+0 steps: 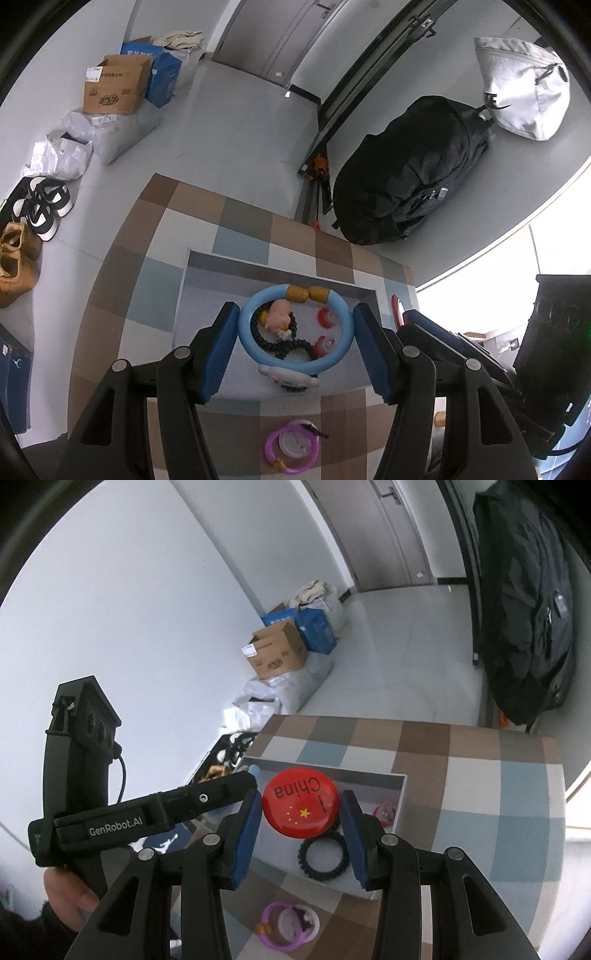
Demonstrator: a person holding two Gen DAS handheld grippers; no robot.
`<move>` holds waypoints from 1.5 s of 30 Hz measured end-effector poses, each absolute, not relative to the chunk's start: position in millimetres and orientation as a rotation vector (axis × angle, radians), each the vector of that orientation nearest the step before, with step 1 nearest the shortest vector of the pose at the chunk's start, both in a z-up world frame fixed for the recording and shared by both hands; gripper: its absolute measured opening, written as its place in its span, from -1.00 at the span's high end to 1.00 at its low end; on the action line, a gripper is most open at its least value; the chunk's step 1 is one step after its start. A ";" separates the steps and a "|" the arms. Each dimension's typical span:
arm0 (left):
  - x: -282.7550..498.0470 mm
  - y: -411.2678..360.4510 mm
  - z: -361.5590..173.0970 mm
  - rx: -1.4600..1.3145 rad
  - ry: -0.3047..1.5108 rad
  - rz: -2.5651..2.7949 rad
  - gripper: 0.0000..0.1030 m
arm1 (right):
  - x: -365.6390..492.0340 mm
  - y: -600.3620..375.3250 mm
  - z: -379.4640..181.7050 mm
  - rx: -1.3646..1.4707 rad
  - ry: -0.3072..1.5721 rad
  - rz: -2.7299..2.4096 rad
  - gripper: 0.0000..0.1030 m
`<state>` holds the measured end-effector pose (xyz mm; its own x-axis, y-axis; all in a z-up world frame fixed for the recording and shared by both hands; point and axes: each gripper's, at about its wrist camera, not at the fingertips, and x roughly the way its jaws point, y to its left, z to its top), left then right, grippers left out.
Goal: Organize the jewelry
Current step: 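Carry bangle and red lid into the grey box and open both tools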
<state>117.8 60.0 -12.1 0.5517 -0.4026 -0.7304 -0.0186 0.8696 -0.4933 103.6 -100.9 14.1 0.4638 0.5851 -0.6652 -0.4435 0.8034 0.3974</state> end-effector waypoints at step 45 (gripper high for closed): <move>110.9 52.4 -9.5 -0.370 0.990 -0.148 -0.45 | 105.5 -125.4 4.1 0.221 0.911 0.526 -0.95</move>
